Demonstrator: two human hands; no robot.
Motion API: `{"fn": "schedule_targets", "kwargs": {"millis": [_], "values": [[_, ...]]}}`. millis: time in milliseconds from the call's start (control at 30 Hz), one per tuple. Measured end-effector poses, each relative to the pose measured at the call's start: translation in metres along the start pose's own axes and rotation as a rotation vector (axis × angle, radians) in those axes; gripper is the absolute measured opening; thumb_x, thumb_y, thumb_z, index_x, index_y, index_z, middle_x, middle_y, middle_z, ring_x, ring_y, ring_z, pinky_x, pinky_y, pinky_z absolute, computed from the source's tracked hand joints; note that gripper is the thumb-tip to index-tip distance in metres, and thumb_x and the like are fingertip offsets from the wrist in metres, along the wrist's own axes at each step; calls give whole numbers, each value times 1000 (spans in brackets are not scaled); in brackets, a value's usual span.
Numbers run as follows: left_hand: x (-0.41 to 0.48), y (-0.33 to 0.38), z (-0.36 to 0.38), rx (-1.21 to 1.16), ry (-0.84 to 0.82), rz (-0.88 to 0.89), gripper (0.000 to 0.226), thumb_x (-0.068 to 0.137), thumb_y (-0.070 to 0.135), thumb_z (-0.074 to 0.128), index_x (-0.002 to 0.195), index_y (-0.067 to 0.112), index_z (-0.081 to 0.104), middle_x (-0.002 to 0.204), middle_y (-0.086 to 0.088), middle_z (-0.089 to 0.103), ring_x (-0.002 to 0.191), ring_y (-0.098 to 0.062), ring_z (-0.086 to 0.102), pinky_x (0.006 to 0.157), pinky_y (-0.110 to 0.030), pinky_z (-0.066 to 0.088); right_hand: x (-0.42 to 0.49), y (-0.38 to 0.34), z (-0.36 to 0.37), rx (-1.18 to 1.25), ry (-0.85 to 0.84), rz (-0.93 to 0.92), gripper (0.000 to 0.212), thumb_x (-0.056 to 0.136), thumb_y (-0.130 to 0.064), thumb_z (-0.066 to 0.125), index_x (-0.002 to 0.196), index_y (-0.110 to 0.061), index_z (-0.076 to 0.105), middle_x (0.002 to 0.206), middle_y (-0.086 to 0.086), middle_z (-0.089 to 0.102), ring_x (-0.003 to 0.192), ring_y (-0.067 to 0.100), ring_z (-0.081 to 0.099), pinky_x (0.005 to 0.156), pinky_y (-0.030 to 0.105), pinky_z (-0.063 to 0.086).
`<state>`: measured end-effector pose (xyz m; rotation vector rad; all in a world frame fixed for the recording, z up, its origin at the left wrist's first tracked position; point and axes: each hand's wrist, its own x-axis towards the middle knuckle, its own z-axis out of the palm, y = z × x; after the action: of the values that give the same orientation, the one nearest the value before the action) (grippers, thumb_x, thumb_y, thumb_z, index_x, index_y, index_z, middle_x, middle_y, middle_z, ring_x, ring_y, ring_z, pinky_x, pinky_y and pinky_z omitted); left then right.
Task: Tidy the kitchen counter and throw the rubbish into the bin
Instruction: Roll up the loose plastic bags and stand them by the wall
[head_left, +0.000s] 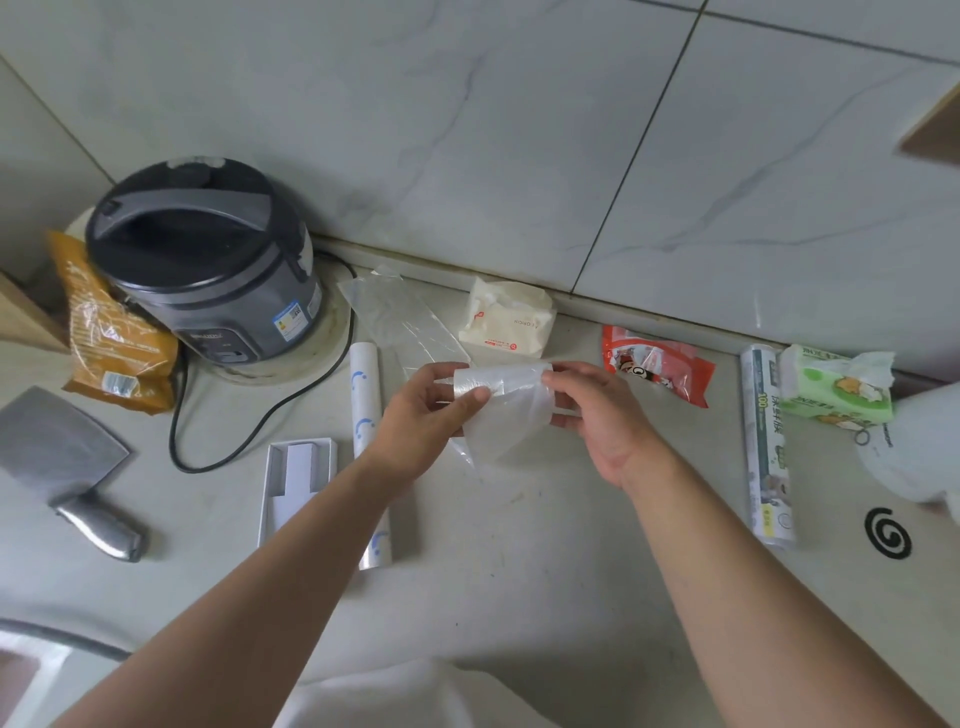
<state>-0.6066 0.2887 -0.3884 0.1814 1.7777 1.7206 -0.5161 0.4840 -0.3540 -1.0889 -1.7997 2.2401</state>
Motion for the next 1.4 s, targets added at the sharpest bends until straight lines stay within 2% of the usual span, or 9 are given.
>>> {"fn": "schedule_targets", "kwargs": {"millis": [200, 333, 567, 700, 767, 867, 1033, 1200, 1400], "values": [[0, 2, -3, -1, 9, 2, 62, 70, 56, 84, 121, 25, 64, 102, -16, 75, 92, -31, 73, 93, -53, 55, -9, -1, 3, -48, -75, -8, 40, 84, -41, 70, 115, -16, 70, 106, 9, 76, 96, 24, 71, 93, 47, 54], [-1, 5, 1, -37, 11, -39, 74, 68, 58, 84, 121, 12, 60, 108, -27, 71, 95, -33, 72, 95, -54, 56, -8, -2, 2, -98, -64, -61, 58, 74, -27, 82, 128, -23, 62, 112, 7, 73, 100, 25, 73, 86, 47, 59], [-5, 7, 5, -114, -9, -43, 65, 73, 51, 83, 117, 8, 60, 99, -12, 79, 94, -29, 77, 81, -39, 62, -5, -9, -1, -113, -123, -93, 44, 87, -3, 71, 129, -15, 63, 112, 10, 72, 84, 26, 70, 71, 40, 55], [-5, 6, 5, -34, -17, 9, 58, 66, 52, 87, 112, 23, 66, 95, -1, 78, 87, -15, 75, 70, -23, 57, -5, -9, 0, -153, -129, -96, 33, 90, -3, 67, 119, -18, 70, 100, 5, 76, 80, 20, 68, 65, 31, 54], [-3, 4, 4, 21, 3, 18, 56, 60, 52, 90, 107, 30, 68, 98, -3, 77, 88, -17, 74, 72, -28, 58, -5, -8, -1, -168, -127, -96, 30, 90, -4, 68, 115, -20, 72, 101, 4, 77, 84, 20, 70, 68, 31, 56], [1, 4, 1, 49, 21, 13, 53, 58, 48, 92, 103, 33, 70, 98, -10, 77, 89, -25, 74, 80, -39, 58, -3, -8, 0, -183, -128, -103, 27, 87, -13, 72, 112, -23, 73, 104, 2, 77, 92, 18, 72, 74, 31, 57], [-1, 9, -1, 13, -1, 9, 42, 62, 50, 92, 97, 34, 73, 93, -3, 78, 80, -22, 76, 75, -34, 60, 3, -12, 2, -253, -72, -86, 34, 68, -51, 76, 95, -30, 77, 87, -8, 76, 78, 0, 68, 70, 17, 45], [-2, 9, 4, 51, 32, 43, 42, 64, 45, 90, 101, 38, 72, 99, 1, 76, 80, -23, 76, 72, -33, 60, 13, -8, 4, -319, 5, -43, 47, 65, -62, 76, 84, -18, 74, 79, 0, 75, 76, 12, 66, 90, 44, 51], [2, 8, 4, -47, 33, -5, 53, 62, 41, 92, 109, 26, 73, 87, -9, 72, 79, -23, 75, 81, -45, 60, 12, -11, 0, -270, -105, -35, 52, 62, -59, 75, 109, -38, 72, 103, -16, 72, 104, 3, 65, 92, 37, 49]]}}
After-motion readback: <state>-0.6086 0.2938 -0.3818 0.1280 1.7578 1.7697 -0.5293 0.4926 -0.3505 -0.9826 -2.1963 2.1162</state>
